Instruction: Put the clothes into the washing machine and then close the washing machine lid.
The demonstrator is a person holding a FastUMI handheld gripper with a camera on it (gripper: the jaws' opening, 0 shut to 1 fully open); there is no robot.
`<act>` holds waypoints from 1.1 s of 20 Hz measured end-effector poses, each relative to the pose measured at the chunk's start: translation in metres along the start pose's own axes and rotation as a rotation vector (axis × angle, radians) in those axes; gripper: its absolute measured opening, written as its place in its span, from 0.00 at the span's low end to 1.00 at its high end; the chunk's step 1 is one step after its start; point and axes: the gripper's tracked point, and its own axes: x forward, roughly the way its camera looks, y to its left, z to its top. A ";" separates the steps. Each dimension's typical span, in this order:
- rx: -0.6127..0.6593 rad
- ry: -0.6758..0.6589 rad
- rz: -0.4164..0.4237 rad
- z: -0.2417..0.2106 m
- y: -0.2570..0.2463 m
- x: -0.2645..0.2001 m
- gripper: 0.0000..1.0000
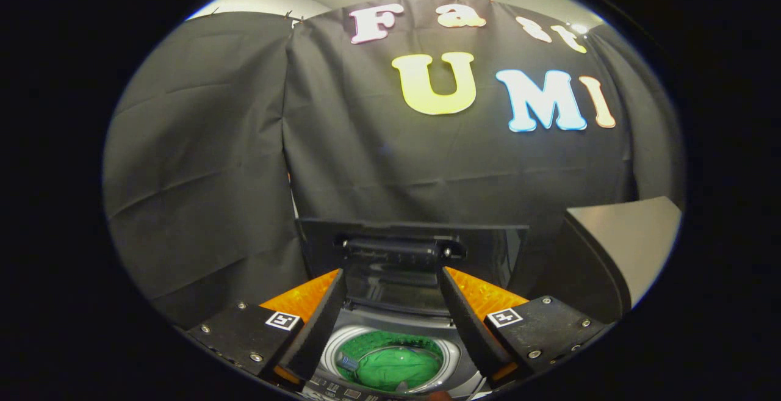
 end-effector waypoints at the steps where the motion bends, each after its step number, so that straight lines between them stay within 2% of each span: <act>1: -0.003 -0.015 -0.008 0.009 -0.001 0.003 0.95; 7: -0.002 -0.060 -0.051 0.045 -0.004 0.040 0.95; 17: 0.001 0.078 -0.069 0.039 0.011 0.120 0.96; 22: 0.023 0.161 -0.130 0.037 0.006 0.146 0.96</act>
